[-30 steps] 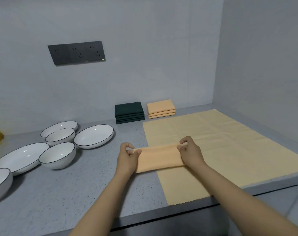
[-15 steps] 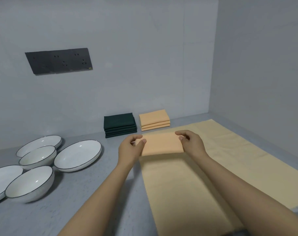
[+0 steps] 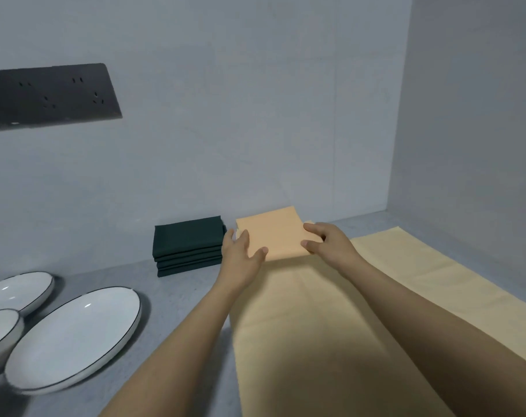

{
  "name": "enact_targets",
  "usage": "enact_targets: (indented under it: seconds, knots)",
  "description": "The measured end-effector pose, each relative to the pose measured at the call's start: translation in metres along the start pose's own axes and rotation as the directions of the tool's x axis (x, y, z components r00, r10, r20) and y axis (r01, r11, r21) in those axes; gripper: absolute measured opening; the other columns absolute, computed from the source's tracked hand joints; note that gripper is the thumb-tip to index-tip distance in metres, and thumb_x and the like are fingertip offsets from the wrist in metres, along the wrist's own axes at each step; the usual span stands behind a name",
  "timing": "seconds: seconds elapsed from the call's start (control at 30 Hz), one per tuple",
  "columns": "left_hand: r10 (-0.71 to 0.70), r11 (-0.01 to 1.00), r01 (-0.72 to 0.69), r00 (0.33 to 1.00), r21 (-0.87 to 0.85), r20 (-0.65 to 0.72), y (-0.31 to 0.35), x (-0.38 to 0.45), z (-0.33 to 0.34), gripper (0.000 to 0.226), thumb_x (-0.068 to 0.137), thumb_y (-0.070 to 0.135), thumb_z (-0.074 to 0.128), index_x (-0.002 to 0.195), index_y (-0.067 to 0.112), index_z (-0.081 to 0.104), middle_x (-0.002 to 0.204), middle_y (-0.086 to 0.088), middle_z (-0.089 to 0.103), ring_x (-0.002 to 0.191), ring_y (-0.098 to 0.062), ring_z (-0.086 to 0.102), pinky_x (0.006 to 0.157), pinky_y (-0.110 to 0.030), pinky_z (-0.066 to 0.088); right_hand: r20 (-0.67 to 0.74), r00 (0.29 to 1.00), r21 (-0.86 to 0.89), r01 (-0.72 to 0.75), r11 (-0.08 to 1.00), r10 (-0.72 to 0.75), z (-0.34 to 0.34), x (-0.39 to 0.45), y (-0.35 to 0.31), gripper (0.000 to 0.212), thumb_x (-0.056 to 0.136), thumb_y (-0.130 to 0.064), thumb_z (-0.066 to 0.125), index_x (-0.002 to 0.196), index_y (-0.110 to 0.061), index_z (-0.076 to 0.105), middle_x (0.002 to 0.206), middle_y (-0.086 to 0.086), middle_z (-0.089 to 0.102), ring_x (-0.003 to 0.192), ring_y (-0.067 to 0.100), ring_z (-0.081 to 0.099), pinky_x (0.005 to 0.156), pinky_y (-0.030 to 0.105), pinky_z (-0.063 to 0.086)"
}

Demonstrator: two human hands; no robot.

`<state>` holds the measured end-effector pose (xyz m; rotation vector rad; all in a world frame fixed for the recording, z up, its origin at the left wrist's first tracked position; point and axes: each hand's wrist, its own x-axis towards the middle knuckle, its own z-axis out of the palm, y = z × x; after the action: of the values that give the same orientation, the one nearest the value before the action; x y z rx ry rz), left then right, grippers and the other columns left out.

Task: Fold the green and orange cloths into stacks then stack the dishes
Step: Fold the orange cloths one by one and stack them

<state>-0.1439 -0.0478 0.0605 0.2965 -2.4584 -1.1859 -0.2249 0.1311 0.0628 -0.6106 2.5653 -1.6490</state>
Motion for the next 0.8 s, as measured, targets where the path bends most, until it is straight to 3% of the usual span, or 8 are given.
enact_targets:
  seconds: [0.1,0.23,0.63,0.73,0.8]
  knots:
    - [0.004,0.998,-0.002,0.999,0.056,-0.036,-0.007,0.031,0.008,0.024,0.095,0.025,0.054,0.107,0.005,0.048,0.157,-0.015,-0.001,0.146,-0.025,0.001,0.111,-0.031,0.020,-0.015,1.000,-0.060,0.013,0.998,-0.014,0.008,0.034,0.005,0.049,0.090,-0.015,0.062,0.137,-0.009,0.048,0.147,0.009,0.033,0.134,0.020,0.037,0.109,0.025,0.025]
    - [-0.002,0.991,0.010,0.998,0.132,-0.059,-0.014,0.072,0.015,0.041,0.097,0.026,0.051,0.119,-0.008,0.044,0.157,-0.016,-0.007,0.146,-0.025,-0.005,0.115,-0.040,0.019,-0.018,0.999,-0.119,0.034,0.992,-0.036,0.017,0.077,0.007,0.047,0.095,-0.015,0.054,0.140,-0.009,0.044,0.151,0.006,0.025,0.135,0.018,0.035,0.103,0.018,0.023]
    - [-0.043,0.936,0.086,0.990,0.341,-0.133,-0.037,0.122,0.056,0.050,0.102,0.024,0.037,0.145,0.001,0.024,0.157,-0.013,-0.015,0.145,-0.029,-0.006,0.114,-0.036,0.014,0.002,0.999,-0.210,0.046,0.977,-0.047,0.041,0.140,0.042,0.045,0.099,-0.014,0.045,0.143,-0.006,0.037,0.154,0.003,0.019,0.138,0.017,0.030,0.103,0.015,0.018]
    - [0.069,0.861,0.024,0.984,0.509,-0.163,-0.046,0.123,0.062,0.046,0.103,0.019,0.031,0.144,0.001,0.026,0.158,-0.011,-0.013,0.146,-0.026,-0.008,0.117,-0.036,0.003,0.020,0.998,-0.254,0.056,0.966,-0.053,0.050,0.140,0.048,0.044,0.100,-0.017,0.040,0.144,-0.007,0.036,0.156,0.004,0.016,0.142,0.020,0.021,0.111,0.022,0.014]
    - [0.123,0.796,-0.031,0.986,0.604,-0.111,-0.052,0.122,0.065,0.047,0.103,0.019,0.027,0.146,0.000,0.023,0.160,-0.012,0.001,0.147,-0.026,-0.002,0.119,-0.036,-0.002,0.029,0.998,-0.345,0.061,0.937,-0.055,0.054,0.139,0.053,0.042,0.101,-0.021,0.036,0.143,-0.014,0.039,0.156,0.004,0.016,0.143,0.023,0.015,0.115,0.032,0.012]
